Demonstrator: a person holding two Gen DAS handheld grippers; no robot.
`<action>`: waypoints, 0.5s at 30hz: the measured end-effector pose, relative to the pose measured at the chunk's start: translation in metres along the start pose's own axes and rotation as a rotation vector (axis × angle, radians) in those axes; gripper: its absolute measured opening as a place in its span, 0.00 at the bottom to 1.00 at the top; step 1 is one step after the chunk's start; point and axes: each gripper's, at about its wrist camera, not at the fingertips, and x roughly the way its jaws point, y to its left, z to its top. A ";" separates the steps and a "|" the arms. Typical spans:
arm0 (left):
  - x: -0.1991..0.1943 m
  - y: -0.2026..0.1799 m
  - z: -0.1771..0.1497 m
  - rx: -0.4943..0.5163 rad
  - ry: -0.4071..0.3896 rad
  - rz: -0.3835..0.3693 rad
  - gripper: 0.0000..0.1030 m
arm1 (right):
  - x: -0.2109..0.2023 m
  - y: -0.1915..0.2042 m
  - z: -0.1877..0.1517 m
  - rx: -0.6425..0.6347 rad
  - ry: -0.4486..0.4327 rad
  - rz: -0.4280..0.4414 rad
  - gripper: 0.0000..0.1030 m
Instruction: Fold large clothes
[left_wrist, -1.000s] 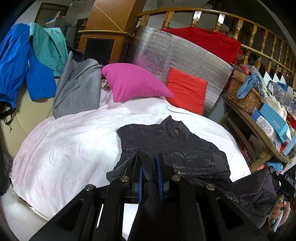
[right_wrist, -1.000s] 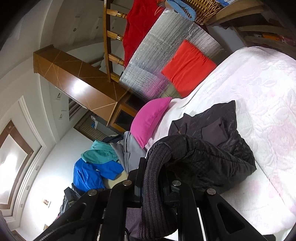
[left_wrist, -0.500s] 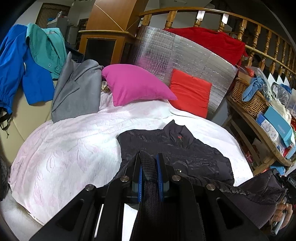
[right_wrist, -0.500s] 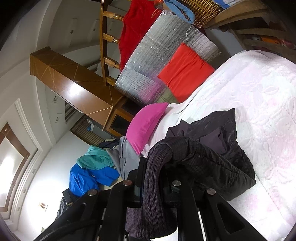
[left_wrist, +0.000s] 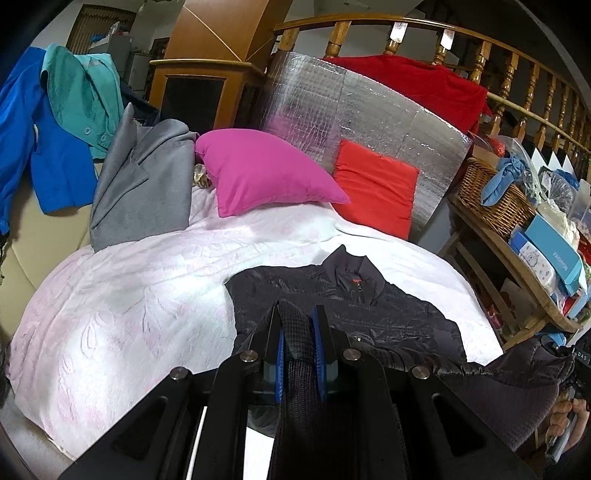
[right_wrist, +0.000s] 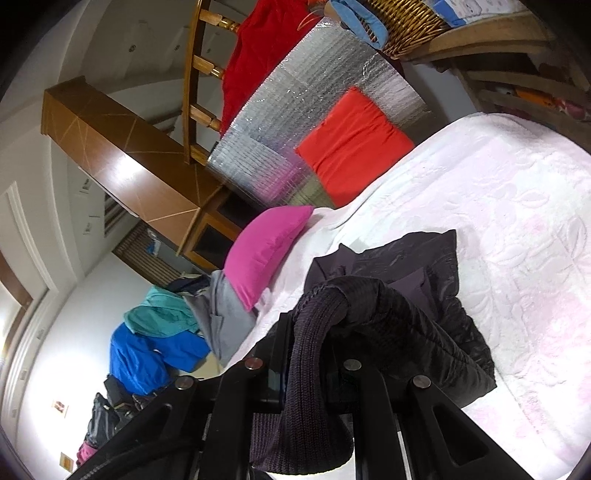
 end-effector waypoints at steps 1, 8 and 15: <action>0.001 0.000 0.000 -0.001 -0.001 -0.003 0.14 | 0.001 0.002 0.001 -0.005 0.001 -0.011 0.11; 0.006 0.006 0.000 0.003 0.001 -0.015 0.14 | 0.007 0.011 0.002 -0.020 -0.002 -0.050 0.11; 0.011 0.008 -0.002 0.005 0.008 -0.004 0.14 | 0.011 0.011 0.002 -0.021 0.001 -0.051 0.11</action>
